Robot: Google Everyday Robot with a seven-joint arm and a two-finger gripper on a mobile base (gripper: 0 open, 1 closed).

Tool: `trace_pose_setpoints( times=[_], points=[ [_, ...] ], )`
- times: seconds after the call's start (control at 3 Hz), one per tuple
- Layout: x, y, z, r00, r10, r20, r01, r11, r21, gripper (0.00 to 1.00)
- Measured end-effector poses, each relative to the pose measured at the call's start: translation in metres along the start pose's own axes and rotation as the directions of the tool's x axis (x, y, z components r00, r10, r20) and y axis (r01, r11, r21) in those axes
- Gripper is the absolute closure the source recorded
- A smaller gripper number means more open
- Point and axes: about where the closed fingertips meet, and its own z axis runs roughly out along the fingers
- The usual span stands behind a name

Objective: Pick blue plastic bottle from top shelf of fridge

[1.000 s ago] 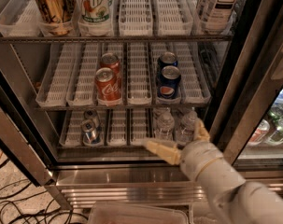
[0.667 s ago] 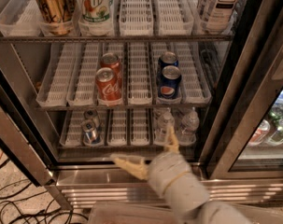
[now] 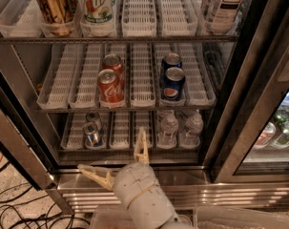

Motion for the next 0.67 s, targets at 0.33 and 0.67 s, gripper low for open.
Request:
trace_pose_setpoints(
  times=[0.33,0.67],
  points=[
    [-0.025,0.009,0.009,0.997,0.029,0.075,-0.033,0.9979,0.056,0.00],
    [-0.052,-0.005,0.008,0.991,0.013,0.130,-0.035,0.9850,0.169,0.00]
  ],
)
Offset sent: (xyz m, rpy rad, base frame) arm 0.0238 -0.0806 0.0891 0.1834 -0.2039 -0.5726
